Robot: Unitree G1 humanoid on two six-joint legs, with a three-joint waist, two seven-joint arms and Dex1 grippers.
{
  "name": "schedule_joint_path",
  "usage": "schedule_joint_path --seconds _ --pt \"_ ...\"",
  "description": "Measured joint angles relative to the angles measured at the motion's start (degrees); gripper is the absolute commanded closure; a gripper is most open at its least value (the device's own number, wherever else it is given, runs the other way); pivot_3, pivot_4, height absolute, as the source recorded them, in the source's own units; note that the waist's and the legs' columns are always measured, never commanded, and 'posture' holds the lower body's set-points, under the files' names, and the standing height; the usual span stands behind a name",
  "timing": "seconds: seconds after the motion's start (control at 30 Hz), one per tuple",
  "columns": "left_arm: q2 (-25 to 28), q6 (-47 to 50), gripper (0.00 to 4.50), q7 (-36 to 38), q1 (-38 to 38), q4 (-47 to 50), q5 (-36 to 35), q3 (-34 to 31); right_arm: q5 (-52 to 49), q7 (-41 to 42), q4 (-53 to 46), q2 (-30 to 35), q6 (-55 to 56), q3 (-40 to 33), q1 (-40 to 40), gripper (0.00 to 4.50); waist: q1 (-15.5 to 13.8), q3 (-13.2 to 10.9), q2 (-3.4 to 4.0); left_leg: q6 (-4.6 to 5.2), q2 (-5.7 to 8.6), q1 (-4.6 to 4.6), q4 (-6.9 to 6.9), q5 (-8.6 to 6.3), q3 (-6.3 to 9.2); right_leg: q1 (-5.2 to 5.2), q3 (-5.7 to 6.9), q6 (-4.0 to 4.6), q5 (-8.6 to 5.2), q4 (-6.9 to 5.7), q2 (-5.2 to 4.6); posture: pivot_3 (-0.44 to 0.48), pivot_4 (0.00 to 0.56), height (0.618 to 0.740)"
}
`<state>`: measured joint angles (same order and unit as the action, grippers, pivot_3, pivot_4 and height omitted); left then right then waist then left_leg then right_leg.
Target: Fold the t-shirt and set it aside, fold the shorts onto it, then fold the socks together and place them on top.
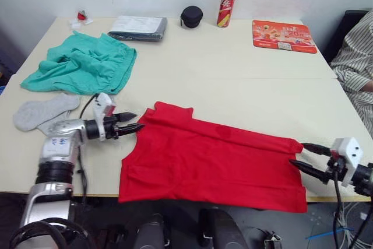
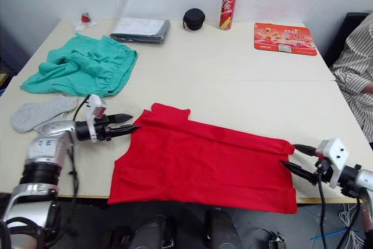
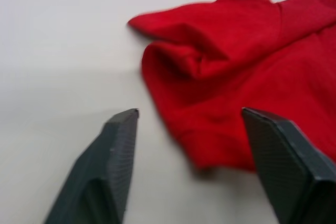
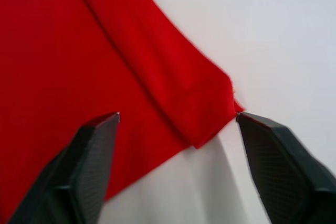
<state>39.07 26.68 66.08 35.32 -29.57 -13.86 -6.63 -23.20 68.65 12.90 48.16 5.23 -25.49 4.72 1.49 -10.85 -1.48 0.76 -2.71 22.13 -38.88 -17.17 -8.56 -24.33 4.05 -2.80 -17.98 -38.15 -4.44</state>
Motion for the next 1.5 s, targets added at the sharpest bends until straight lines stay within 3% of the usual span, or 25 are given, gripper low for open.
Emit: schedule_joint_path --seconds 0.03,0.17,0.37,0.57,0.77,0.97,1.27,1.5 --pt "0.81 2.83 0.04 0.41 1.9 -0.31 -0.01 0.9 -0.38 -0.55 -1.87 0.07 0.42 -1.54 0.47 0.0 -0.04 0.0 0.0 0.0 0.0 0.01 -0.01 0.0 0.02 0.01 0.01 -0.01 0.0 0.02 0.01 0.0 0.15 0.74" --pt "0.98 11.52 0.04 2.1 12.55 -5.05 -0.24 3.58 -2.37 -1.95 -9.96 0.1 0.15 -4.51 1.57 0.0 -0.69 0.0 -0.01 0.0 0.03 0.01 -0.02 0.0 0.07 0.06 0.04 -0.01 0.01 0.06 0.04 0.0 0.15 0.74" --pt "-6.43 12.85 0.04 -0.33 27.8 -23.44 3.82 8.47 -4.58 -3.85 -22.07 0.08 -4.12 -2.44 1.8 0.0 -1.41 -0.01 -0.03 0.02 0.05 0.05 -0.06 -0.01 0.04 0.06 0.04 -0.03 0.01 0.15 0.09 0.0 0.15 0.74" --pt "-13.36 6.61 0.04 -6.28 34.45 -36.55 9.96 12.06 -4.85 -5.69 -26.01 0.01 -5.81 -0.32 0.98 0.0 -1.4 -0.05 -0.1 0.01 0.02 0.13 -0.06 -0.01 0.05 -0.02 0.05 -0.03 0.01 0.16 0.12 0.0 0.15 0.74" --pt "-15.73 4.06 0.04 -7.74 36.32 -39.89 12.2 12.11 -3.78 -5.35 -23.09 0.01 -5.12 -0.46 4.42 0.0 -1.65 -0.05 -0.1 0.04 0.07 0.12 -0.08 -0.01 0.05 0.0 0.07 -0.03 0.01 0.15 0.06 0.0 0.15 0.74" --pt "-17.65 0.93 1.41 -9.05 36.41 -40.98 12.96 11.56 -3.18 -5.11 -17.92 0.03 -4.43 -0.94 5.03 0.0 -1.78 -0.05 -0.1 0.09 0.1 0.1 -0.13 -0.03 0.11 0.1 0.12 -0.06 0.03 0.19 0.01 0.0 0.15 0.74" --pt "-18.72 -2.87 4.37 -8.79 34.69 -41.14 12.51 8.68 0.05 -2.38 -6.66 1.48 -0.13 -1.06 3.46 0.0 -1.06 -0.05 -0.11 0.08 0.02 0.08 -0.1 -0.04 0.08 0.07 0.1 -0.08 0.04 0.19 0.09 0.0 0.15 0.74" --pt "-16.72 -10.69 4.45 -1.16 30.23 -38.56 9.22 4.72 -0.66 -2.42 -10.08 1.4 0.37 -1.08 4.59 0.0 -1.27 -0.05 -0.11 0.06 0.03 0.09 -0.1 -0.04 0.08 0.07 0.11 -0.08 0.04 0.19 0.07 0.0 0.15 0.74"
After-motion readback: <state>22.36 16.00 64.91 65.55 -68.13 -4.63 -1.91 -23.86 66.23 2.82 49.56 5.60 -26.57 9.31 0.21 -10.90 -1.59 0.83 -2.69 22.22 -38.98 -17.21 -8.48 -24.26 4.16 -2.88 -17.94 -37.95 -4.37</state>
